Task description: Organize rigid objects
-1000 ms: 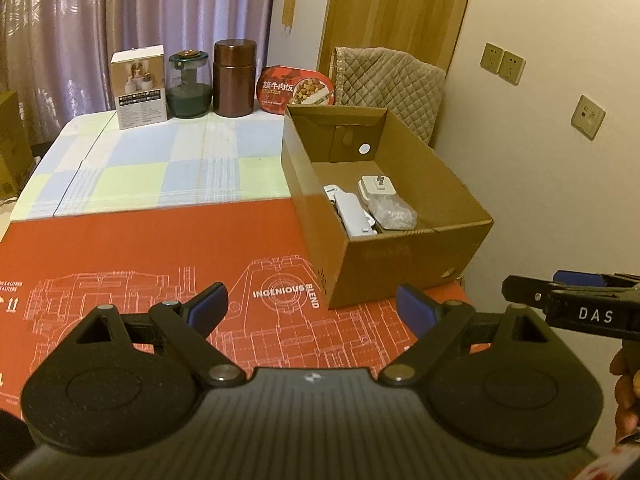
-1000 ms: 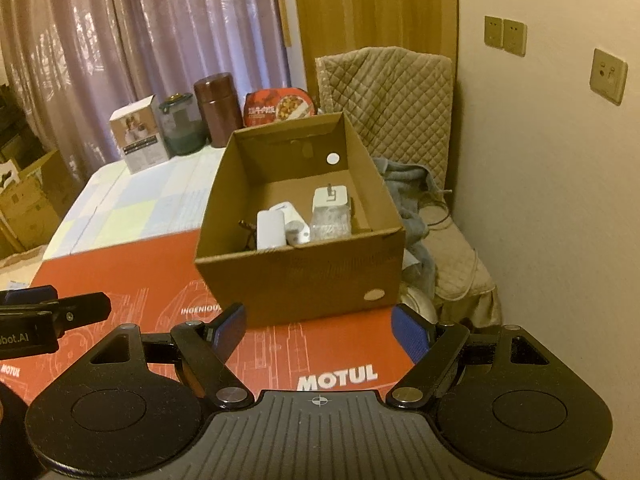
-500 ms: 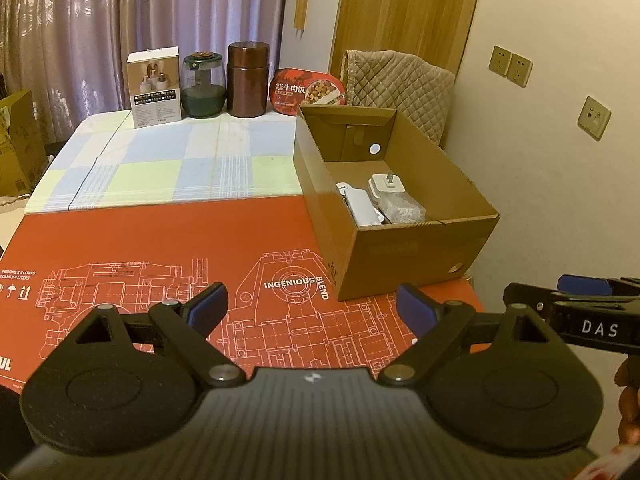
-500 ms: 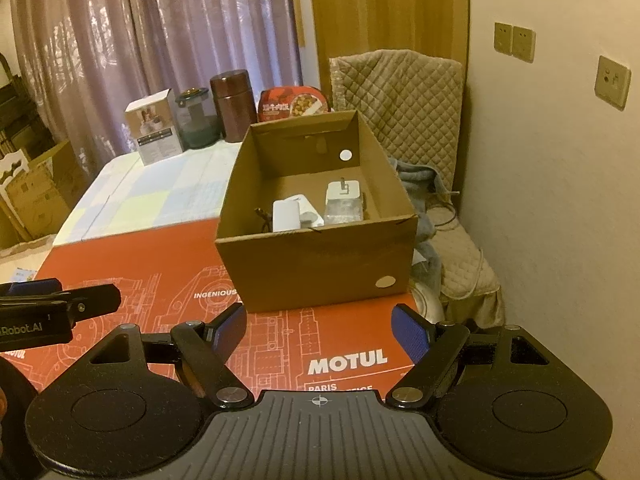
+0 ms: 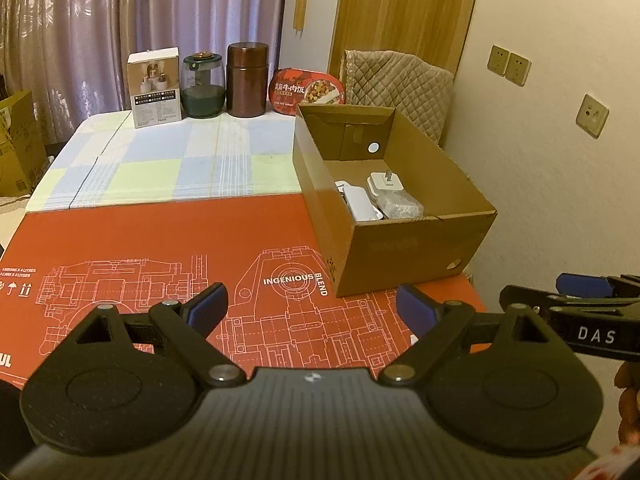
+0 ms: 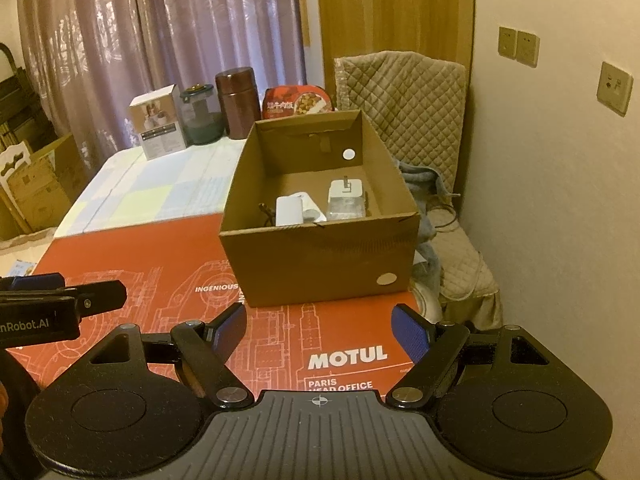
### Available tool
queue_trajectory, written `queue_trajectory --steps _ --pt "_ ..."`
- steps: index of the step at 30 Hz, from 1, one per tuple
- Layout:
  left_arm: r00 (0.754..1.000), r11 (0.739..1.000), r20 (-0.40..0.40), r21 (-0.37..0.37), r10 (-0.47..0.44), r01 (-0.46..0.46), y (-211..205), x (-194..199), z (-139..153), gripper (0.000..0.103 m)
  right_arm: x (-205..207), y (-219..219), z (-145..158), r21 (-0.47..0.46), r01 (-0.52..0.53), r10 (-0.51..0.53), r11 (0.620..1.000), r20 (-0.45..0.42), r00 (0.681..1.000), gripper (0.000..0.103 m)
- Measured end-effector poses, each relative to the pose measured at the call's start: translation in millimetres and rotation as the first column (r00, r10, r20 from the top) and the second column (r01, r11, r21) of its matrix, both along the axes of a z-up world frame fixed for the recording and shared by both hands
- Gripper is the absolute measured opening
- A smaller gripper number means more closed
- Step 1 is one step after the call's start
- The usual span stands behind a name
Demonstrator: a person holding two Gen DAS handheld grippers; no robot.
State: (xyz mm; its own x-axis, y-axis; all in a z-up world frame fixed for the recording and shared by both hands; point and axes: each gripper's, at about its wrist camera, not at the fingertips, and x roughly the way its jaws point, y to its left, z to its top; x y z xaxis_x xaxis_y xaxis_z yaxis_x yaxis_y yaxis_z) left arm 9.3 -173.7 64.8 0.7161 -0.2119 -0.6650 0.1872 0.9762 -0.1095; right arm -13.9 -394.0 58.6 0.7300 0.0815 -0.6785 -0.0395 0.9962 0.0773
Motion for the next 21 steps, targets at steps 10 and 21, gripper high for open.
queue_trajectory --steps 10,21 --pt "1.000 1.000 0.000 0.012 -0.005 0.005 -0.3 -5.4 -2.9 0.089 -4.9 5.7 3.2 -0.020 -0.016 0.016 1.000 0.018 1.000 0.077" --pt "1.000 1.000 -0.006 0.003 -0.005 0.005 1.7 -5.8 -6.2 0.089 -5.5 6.4 3.7 -0.018 -0.014 0.014 1.000 0.014 1.000 0.077"
